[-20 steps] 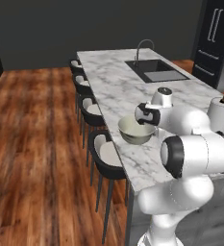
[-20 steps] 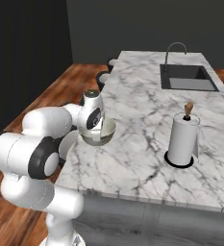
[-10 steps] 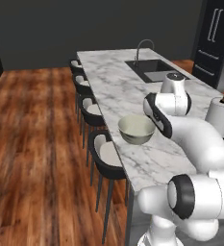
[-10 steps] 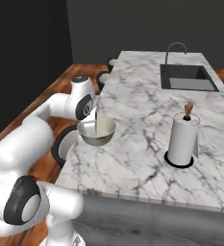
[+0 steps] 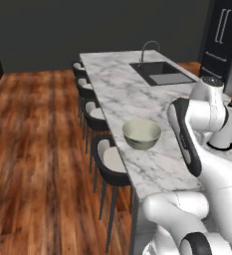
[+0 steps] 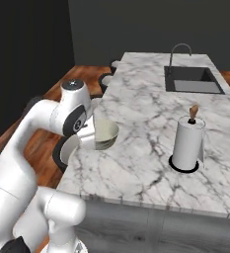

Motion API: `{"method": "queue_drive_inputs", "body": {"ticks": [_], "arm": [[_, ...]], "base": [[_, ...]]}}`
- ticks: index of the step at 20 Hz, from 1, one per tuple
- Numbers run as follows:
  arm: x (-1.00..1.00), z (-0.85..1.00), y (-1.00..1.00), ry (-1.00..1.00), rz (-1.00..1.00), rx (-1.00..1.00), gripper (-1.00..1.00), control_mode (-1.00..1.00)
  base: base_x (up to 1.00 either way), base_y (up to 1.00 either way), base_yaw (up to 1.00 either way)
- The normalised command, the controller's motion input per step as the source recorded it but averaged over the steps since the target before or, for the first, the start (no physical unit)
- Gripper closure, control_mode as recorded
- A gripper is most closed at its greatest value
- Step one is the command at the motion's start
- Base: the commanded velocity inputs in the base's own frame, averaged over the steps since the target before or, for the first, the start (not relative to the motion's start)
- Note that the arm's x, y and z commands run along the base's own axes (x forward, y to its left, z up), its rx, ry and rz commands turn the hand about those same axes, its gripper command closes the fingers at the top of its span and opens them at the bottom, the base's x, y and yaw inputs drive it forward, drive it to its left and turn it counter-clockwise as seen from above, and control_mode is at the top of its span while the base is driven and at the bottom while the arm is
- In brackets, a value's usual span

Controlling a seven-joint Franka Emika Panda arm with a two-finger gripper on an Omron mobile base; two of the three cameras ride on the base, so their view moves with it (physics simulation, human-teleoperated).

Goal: Pick up the bowls from the cabinet and place each bowl in front of a stool on the dining counter.

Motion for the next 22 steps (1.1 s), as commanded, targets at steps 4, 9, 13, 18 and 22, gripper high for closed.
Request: {"method": "queue_drive_inputs", "body": {"ticks": [4, 9, 13, 18, 22], "arm": [[-0.79, 0.18, 0.09, 0.0, 0.4, -0.05, -1.0, -1.0], [-0.62, 0.38, 0.15, 0.03, 0.39, -0.16, -1.0, -1.0], [-0.53, 0.35, 0.41, 0.08, 0.32, -0.3, -1.0, -1.0], [-0.59, 0.3, 0.45, 0.01, 0.22, -0.36, -1.0, -1.0], [-0.5, 0.2, -0.08, 0.0, 0.06, -0.17, -1.0, -1.0]], "base": [[0.0, 0.0, 0.0], [0.0, 0.0, 0.0], [0.0, 0.0, 0.0], [0.0, 0.0, 0.0], [0.0, 0.0, 0.0]]}}
